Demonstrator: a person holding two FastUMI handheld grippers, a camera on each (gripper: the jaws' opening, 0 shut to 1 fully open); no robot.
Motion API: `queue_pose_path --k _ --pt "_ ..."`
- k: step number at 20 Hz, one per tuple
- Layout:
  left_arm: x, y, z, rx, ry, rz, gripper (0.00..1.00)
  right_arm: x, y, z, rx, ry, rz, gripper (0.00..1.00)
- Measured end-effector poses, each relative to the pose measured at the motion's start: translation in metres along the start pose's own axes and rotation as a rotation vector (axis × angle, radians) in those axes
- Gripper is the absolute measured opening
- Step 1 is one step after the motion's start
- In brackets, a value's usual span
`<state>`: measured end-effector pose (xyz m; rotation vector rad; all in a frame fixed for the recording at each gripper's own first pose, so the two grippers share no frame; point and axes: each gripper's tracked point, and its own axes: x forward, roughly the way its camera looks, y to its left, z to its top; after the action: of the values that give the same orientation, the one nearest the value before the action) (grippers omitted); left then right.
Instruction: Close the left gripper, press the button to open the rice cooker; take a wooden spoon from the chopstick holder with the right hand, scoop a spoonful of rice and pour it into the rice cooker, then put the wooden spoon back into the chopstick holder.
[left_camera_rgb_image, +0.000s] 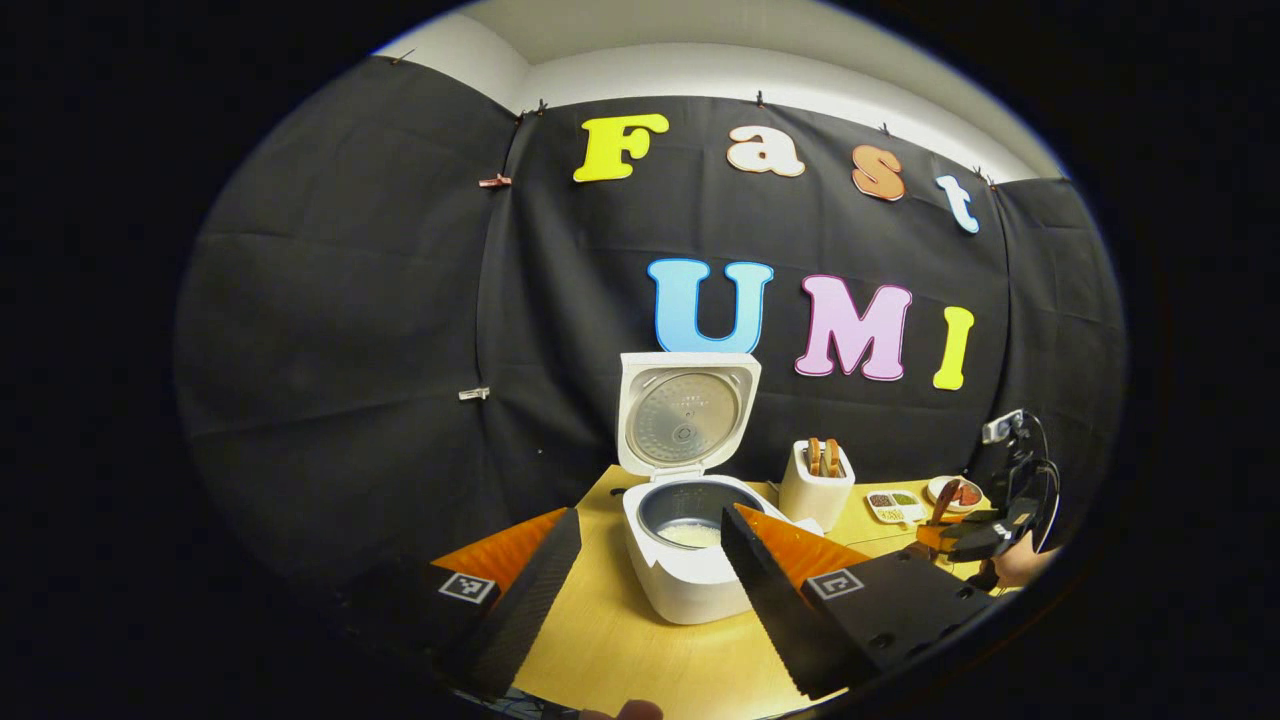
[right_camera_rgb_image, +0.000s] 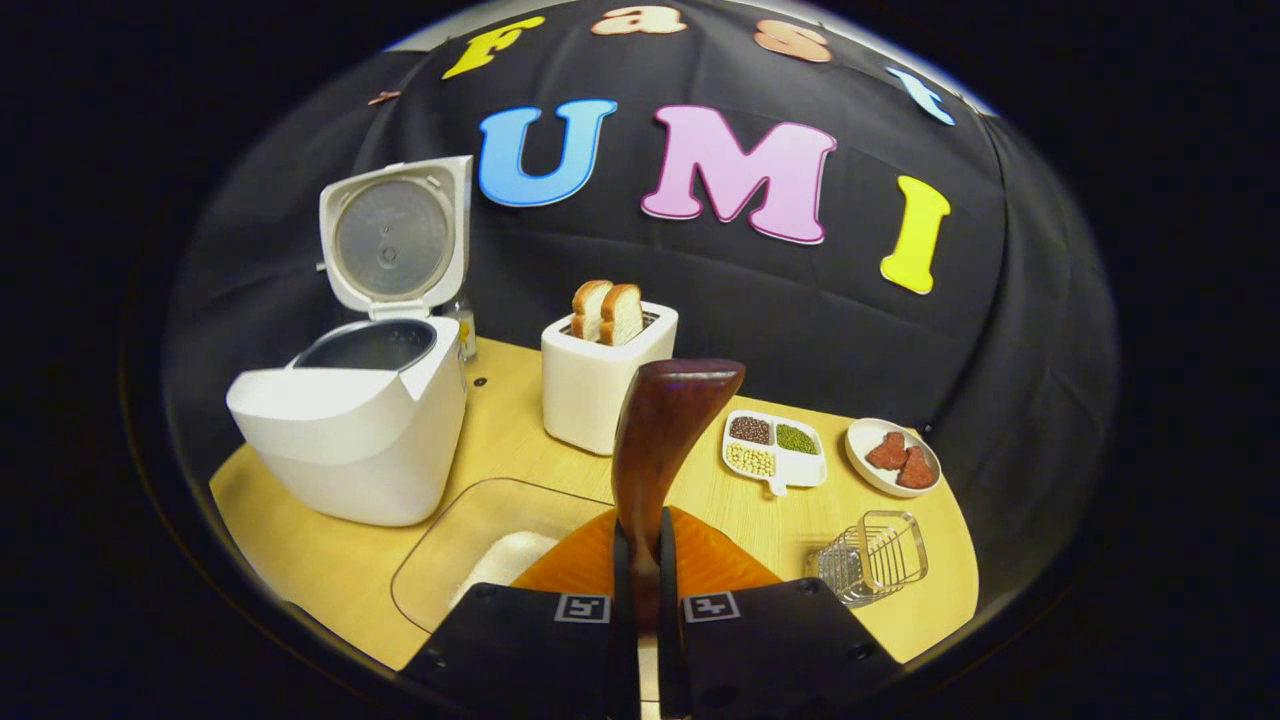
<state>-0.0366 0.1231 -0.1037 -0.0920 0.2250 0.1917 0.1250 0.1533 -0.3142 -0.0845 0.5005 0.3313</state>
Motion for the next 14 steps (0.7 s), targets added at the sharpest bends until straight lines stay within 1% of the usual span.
queue_pose_path --k 2,3,4,5,6,7,8,10,14 --pt "0.004 0.006 -0.003 0.006 0.011 0.002 0.97 0.007 -0.002 -0.011 -0.096 0.014 -0.036 0.12" --pt "0.004 0.009 -0.004 0.005 0.014 0.003 0.97 0.011 0.002 -0.019 -0.089 0.038 -0.033 0.12" --pt "0.004 0.011 -0.005 0.003 0.014 0.005 0.97 0.013 0.008 -0.03 -0.065 0.07 -0.029 0.12" --pt "0.005 0.01 -0.007 0.002 0.017 0.006 0.97 0.012 0.015 -0.032 -0.042 0.074 -0.032 0.12" --pt "0.006 0.012 -0.008 0.002 0.022 0.01 0.97 0.014 0.022 -0.031 -0.027 0.073 -0.034 0.08" --pt "0.008 0.014 -0.011 0.004 0.027 0.014 0.97 0.014 0.032 -0.031 -0.005 0.08 -0.019 0.12" --pt "0.009 0.016 -0.013 0.007 0.03 0.019 0.97 0.013 0.043 -0.032 0.019 0.087 -0.003 0.12" --pt "0.011 0.023 -0.015 0.017 0.03 0.031 0.97 0.011 0.053 -0.032 0.071 0.1 0.001 0.12" --pt "0.016 0.033 -0.012 0.019 0.029 0.042 0.97 0.014 0.063 -0.03 0.262 0.121 0.008 0.12"
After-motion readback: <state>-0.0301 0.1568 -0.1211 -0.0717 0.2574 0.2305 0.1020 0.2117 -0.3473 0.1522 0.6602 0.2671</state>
